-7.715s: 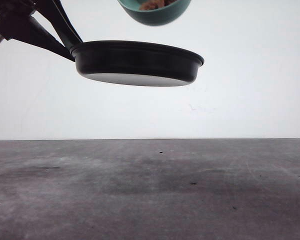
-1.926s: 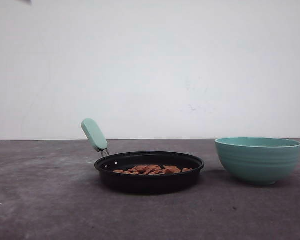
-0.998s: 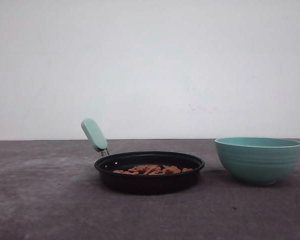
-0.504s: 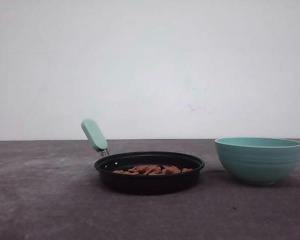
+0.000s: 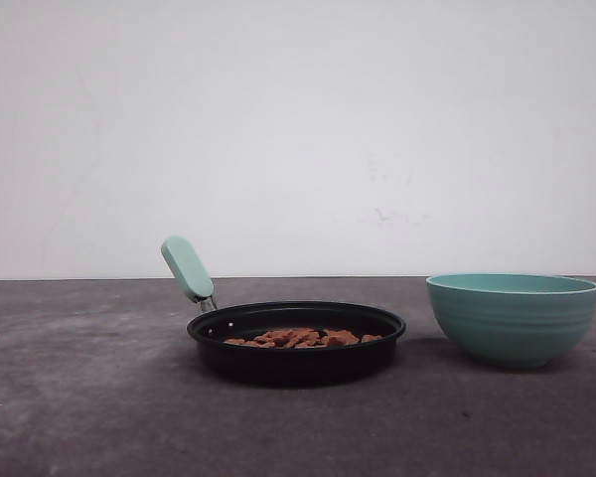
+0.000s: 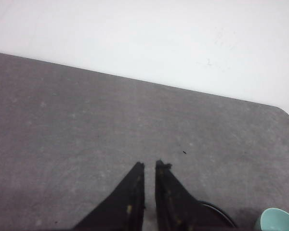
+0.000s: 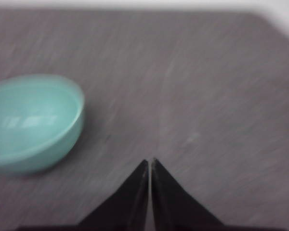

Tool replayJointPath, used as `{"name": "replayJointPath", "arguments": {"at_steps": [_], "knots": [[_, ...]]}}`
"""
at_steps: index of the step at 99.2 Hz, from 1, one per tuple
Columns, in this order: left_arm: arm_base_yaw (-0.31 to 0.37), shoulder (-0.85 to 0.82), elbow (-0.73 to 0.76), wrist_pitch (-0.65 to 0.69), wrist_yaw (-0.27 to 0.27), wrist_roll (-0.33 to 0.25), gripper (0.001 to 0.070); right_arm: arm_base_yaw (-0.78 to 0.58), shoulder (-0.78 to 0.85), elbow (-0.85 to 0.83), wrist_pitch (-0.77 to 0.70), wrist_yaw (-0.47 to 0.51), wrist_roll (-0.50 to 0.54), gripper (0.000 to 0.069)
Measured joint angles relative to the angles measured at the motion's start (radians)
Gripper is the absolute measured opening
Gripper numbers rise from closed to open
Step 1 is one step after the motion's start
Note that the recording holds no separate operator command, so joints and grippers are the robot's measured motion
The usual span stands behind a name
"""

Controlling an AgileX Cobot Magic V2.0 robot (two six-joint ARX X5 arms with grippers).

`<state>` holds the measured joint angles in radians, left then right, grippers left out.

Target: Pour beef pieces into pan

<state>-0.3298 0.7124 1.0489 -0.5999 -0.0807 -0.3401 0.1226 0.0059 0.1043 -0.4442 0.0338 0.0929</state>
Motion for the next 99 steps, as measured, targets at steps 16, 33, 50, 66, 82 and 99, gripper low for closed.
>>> {"name": "replayJointPath", "arguments": {"at_steps": [16,33,50,66,82,99], "knots": [[0.000,-0.002,0.000,0.004,0.000,0.000,0.0015,-0.001,-0.003,-0.018,0.045,-0.047,0.005,0.0009],[0.000,-0.005,0.000,0.005,0.000,0.000,0.0015,-0.008,-0.002,-0.019,0.044,-0.074,0.005,0.0009],[0.000,-0.005,0.000,0.005,0.000,0.000,0.0015,-0.007,-0.002,-0.020,0.045,-0.111,0.005,0.0009],[0.000,-0.005,0.000,0.005,0.000,0.000,0.0015,-0.007,-0.002,-0.020,0.045,-0.111,0.005,0.0009],[0.000,-0.005,0.000,0.005,0.000,0.000,0.0015,-0.007,-0.002,-0.020,0.045,-0.111,0.005,0.0009],[0.000,-0.005,0.000,0.005,0.000,0.000,0.0015,-0.007,-0.002,-0.020,0.045,-0.111,0.005,0.0009]]}}
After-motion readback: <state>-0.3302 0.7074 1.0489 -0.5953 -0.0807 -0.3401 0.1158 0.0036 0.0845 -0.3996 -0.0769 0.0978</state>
